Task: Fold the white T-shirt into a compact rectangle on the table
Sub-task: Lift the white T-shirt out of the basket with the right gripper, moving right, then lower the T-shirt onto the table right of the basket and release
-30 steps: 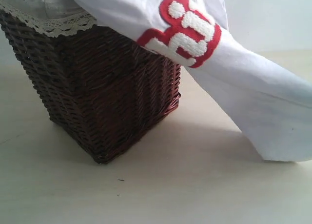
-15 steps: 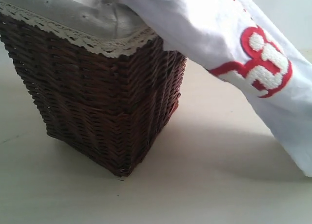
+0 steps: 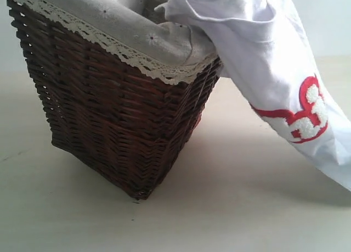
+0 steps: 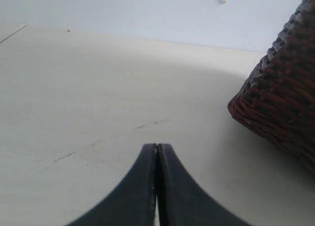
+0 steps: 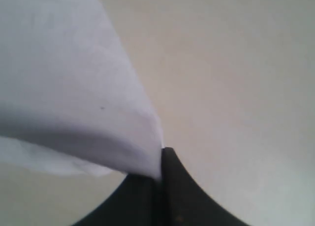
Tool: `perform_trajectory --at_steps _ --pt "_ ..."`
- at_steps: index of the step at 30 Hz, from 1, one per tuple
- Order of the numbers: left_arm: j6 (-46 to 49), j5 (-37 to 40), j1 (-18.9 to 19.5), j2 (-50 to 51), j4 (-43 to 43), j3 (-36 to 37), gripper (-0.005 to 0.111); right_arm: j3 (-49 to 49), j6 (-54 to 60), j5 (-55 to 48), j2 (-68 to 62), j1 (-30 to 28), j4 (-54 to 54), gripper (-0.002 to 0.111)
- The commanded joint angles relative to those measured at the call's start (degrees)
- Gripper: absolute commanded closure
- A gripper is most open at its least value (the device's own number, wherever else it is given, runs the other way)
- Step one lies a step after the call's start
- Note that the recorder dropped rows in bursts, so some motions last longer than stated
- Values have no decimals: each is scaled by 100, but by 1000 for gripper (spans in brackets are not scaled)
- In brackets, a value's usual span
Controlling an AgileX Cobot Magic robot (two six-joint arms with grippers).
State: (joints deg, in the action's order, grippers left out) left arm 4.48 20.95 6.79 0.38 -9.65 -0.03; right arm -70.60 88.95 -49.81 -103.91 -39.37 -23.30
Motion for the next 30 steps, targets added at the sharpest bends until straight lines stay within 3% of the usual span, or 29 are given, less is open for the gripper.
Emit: perform_trajectory --at_steps 1,7,15,26,30 --pt "5 -26 -40 -38 -60 3 107 10 768 -108 507 -26 -1834 108" --pt "5 -26 -40 -38 -60 3 107 10 1688 -363 1150 -26 -4513 108" --pt "5 -26 -40 -38 -60 3 107 -67 1893 -870 1606 -40 -7665 108" --pt "5 -26 -40 -38 -60 3 107 -1216 1974 -1018 1785 -40 -7665 108" --pt "5 -26 -40 -38 -60 3 107 -2224 1163 -347 1955 -40 -7665 108"
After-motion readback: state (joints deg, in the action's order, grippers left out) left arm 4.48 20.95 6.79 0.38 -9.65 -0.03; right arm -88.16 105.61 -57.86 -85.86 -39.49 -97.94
